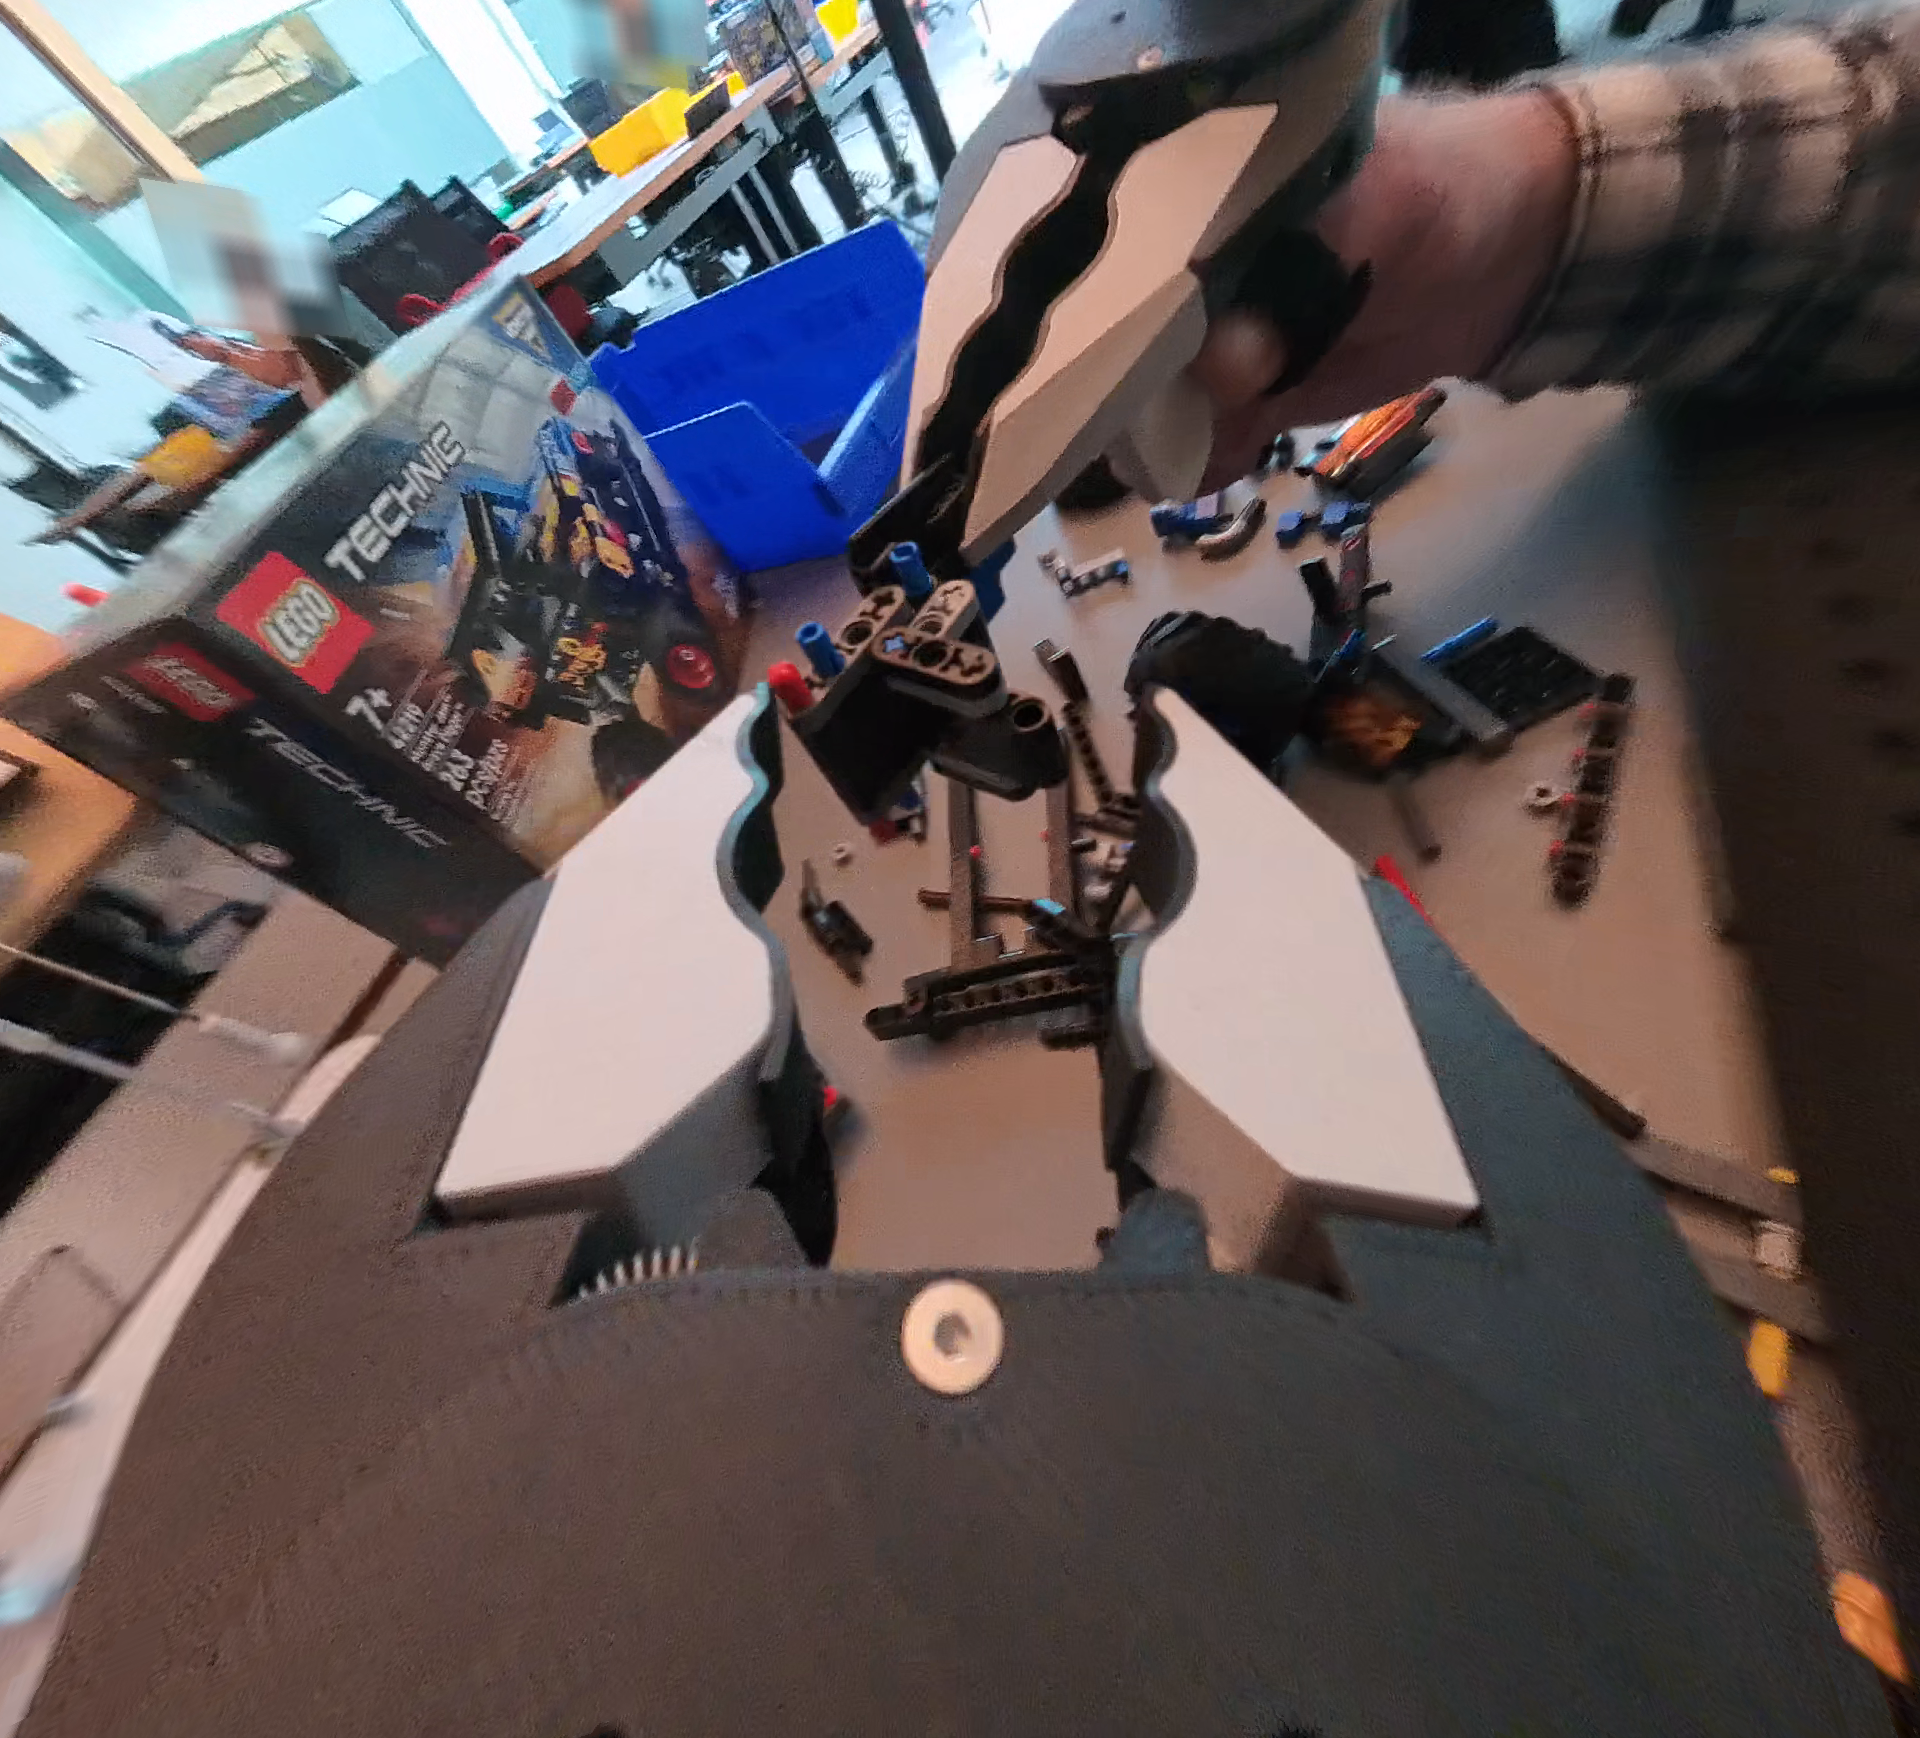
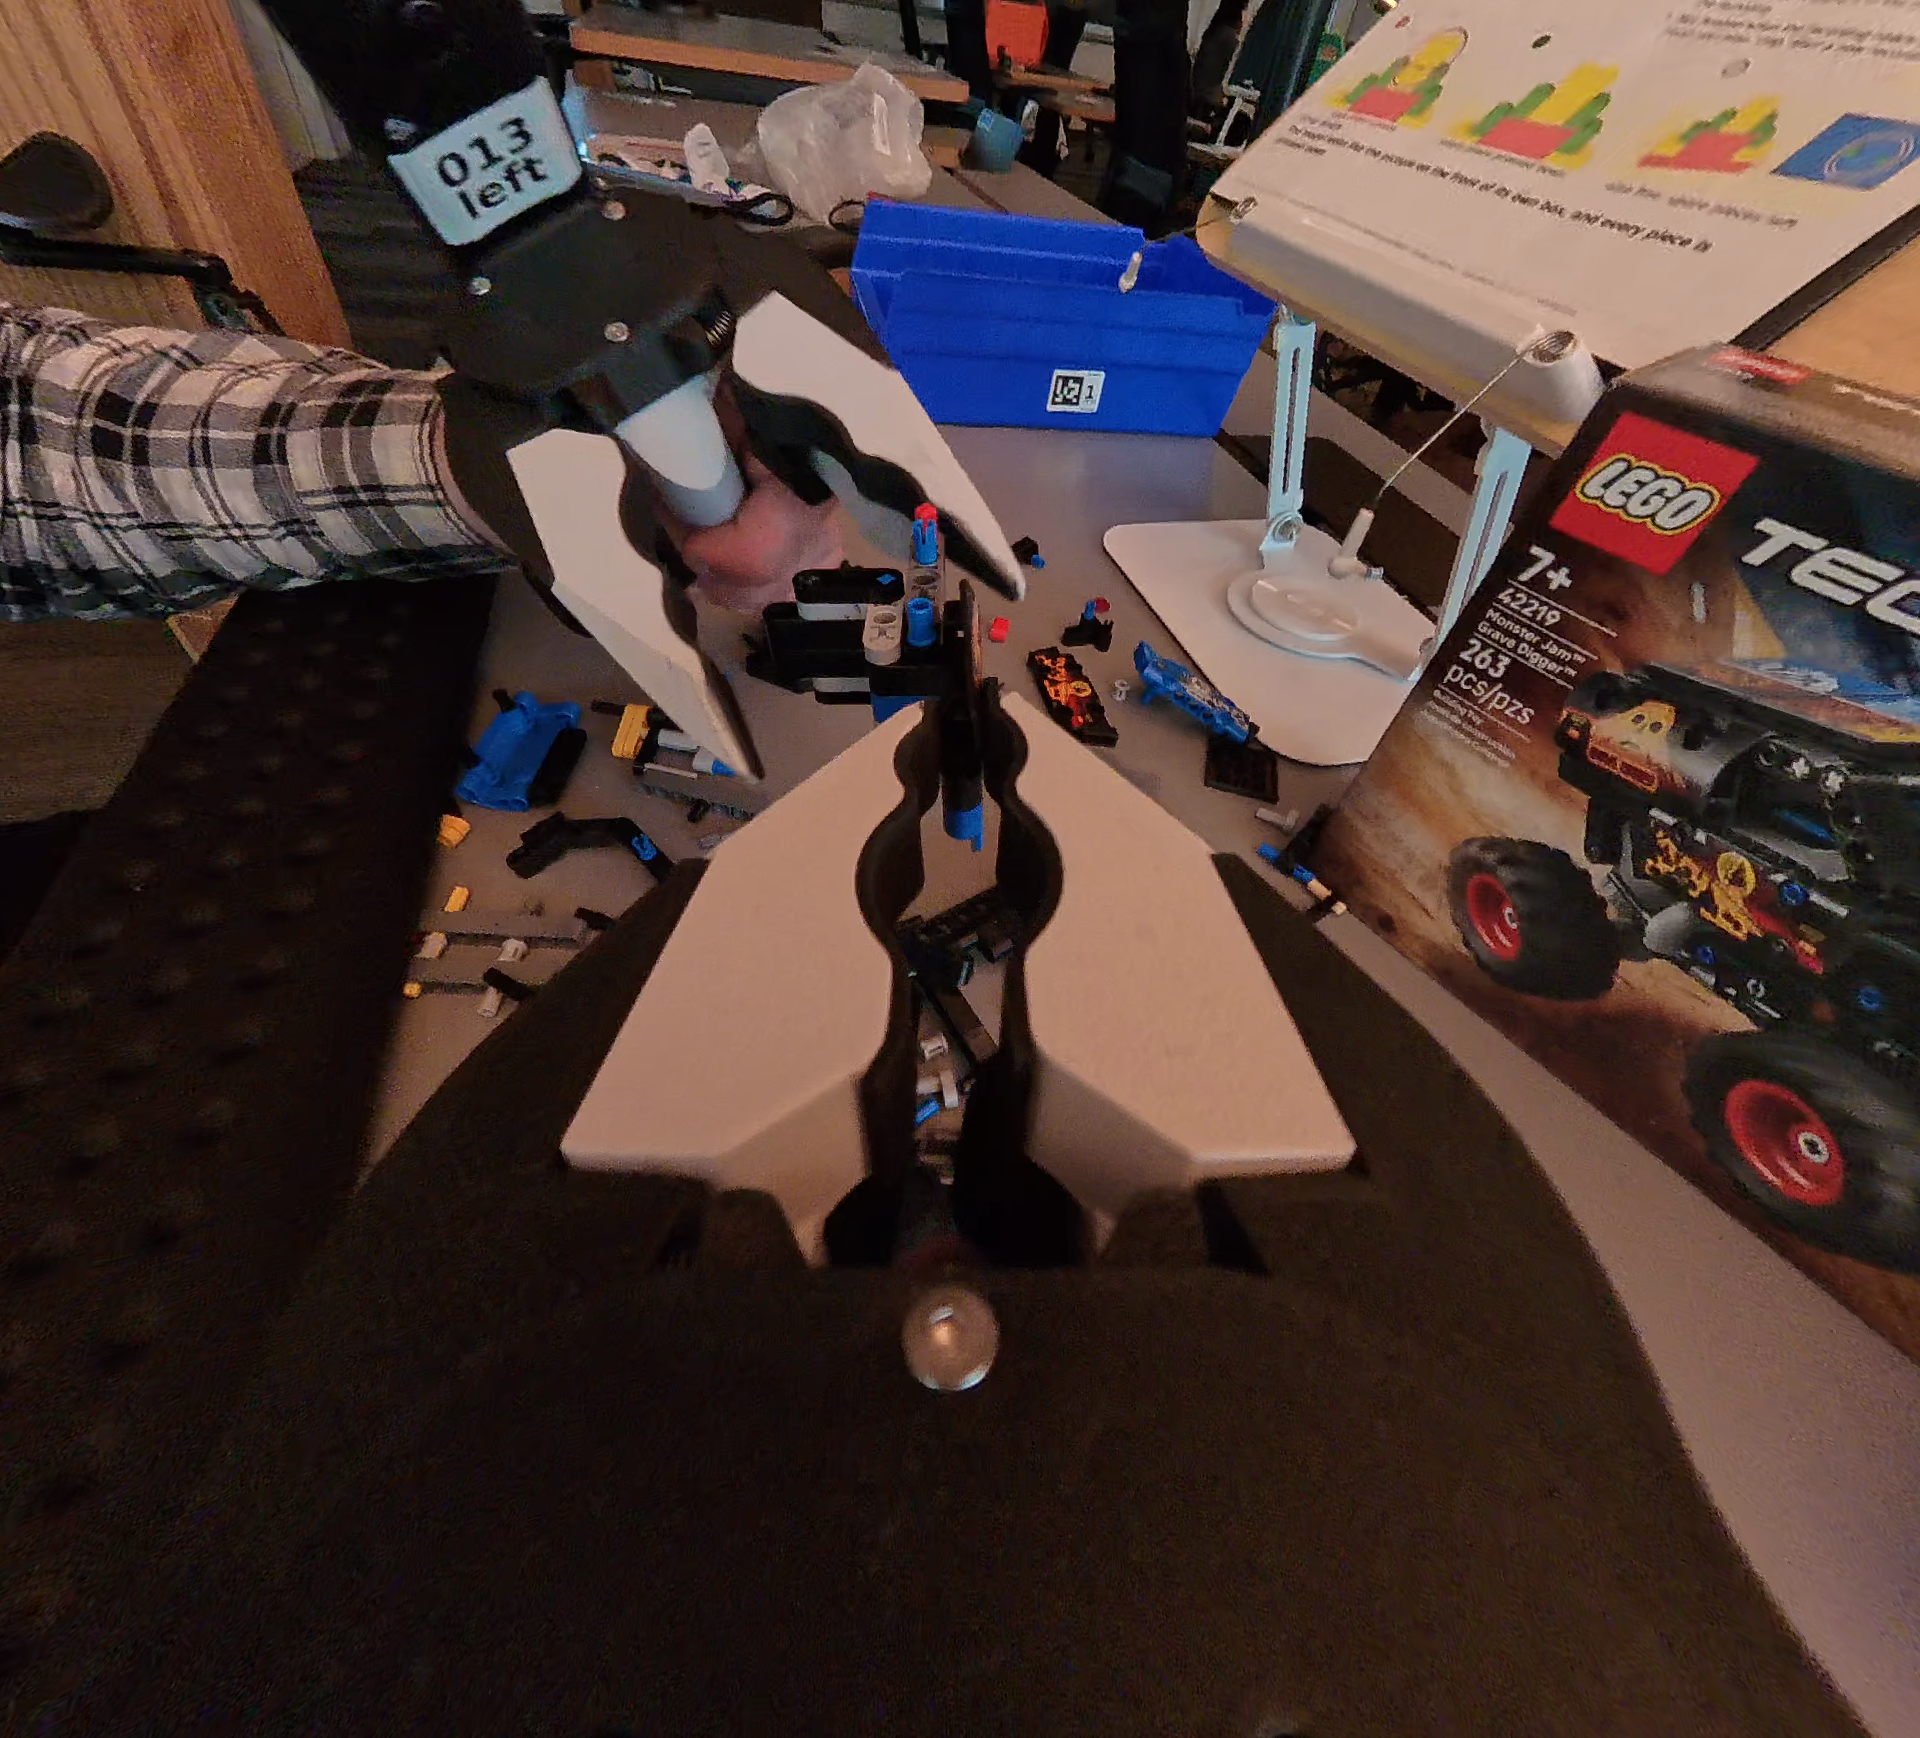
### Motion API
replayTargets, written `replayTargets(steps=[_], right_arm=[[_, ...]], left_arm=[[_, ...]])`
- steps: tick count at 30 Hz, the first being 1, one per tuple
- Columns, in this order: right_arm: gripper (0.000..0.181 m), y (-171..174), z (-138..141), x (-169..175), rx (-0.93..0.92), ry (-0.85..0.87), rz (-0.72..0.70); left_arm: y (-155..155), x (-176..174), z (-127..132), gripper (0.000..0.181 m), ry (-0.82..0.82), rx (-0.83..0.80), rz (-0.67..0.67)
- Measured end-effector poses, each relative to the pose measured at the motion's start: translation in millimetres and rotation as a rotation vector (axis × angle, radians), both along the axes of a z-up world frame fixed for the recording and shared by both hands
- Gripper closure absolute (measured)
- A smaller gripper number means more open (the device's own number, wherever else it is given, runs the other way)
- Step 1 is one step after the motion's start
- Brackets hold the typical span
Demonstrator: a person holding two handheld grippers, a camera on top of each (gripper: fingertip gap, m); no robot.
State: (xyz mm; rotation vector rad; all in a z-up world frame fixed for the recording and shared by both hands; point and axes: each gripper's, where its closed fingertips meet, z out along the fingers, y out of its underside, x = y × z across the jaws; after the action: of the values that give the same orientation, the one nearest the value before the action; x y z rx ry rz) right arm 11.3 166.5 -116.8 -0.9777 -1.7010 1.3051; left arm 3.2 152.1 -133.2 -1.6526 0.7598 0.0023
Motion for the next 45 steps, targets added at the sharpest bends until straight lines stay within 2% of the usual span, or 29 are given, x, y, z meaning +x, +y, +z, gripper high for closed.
replayTargets(steps=[2,6,8,10,12,13,15,16,19,20,22,23,25,28,32,35,45], right_arm=[[0.176,-0.6,-0.6,0.1,0.004,-0.001,0.002],[0.176,1.8,0.4,0.0,-0.002,0.009,-0.004],[0.176,3.6,1.8,0.0,-0.006,0.015,-0.011],[0.176,5.4,1.9,0.1,-0.005,0.016,-0.019],[0.176,7.4,1.5,-0.3,-0.01,0.013,-0.027],[0.176,7.9,1.4,-0.4,-0.011,0.012,-0.029],[0.175,9.7,2.3,-0.9,-0.011,0.018,-0.04],[0.175,11.2,3.7,-1.2,-0.012,0.025,-0.05],[0.175,13.5,7.4,-1.2,-0.003,0.046,-0.07],[0.175,13.9,8.6,-1.2,-0.001,0.053,-0.075],[0.176,13.0,15.2,0.0,-0.015,0.084,-0.076],[0.176,12.6,18.5,0.5,-0.02,0.098,-0.077],[0.176,10.8,21.5,0.8,-0.025,0.109,-0.075],[0.176,9.1,24.5,0.4,-0.026,0.124,-0.079],[0.176,12.7,21.8,-1.4,-0.043,0.106,-0.094],[0.176,18.9,17.1,-4.2,-0.064,0.078,-0.122],[0.176,17.9,11.0,-8.5,-0.082,0.045,-0.126]], left_arm=[[1.8,-0.9,1.7,0.128,-0.076,-0.016,-0.004],[2.4,-2.6,10.7,0.134,-0.256,-0.049,-0.031],[6.1,-8.3,12.1,0.119,-0.359,-0.084,-0.002],[12.0,-16.8,11.0,0.083,-0.461,-0.133,0.038],[16.0,-25.5,11.1,0.069,-0.533,-0.148,0.064],[15.2,-26.4,11.3,0.078,-0.552,-0.155,0.051],[11.6,-25.3,13.6,0.12,-0.569,-0.151,0.009],[10.5,-23.5,13.0,0.131,-0.562,-0.154,-0.005],[9.8,-17.5,10.9,0.147,-0.51,-0.141,-0.018],[9.3,-15.8,12.4,0.146,-0.51,-0.138,-0.025],[8.5,-13.3,14.0,0.124,-0.529,-0.15,-0.038],[7.6,-11.7,13.6,0.12,-0.541,-0.162,-0.051],[5.2,-7.9,16.5,0.133,-0.589,-0.169,-0.093],[6.0,-10.0,24.7,0.144,-0.749,-0.192,-0.127],[12.7,-15.4,18.8,0.133,-0.894,-0.27,-0.116],[17.7,-17.2,13.8,0.136,-0.971,-0.319,-0.097],[25.6,-24.8,5.2,0.125,-1.007,-0.356,-0.018]])
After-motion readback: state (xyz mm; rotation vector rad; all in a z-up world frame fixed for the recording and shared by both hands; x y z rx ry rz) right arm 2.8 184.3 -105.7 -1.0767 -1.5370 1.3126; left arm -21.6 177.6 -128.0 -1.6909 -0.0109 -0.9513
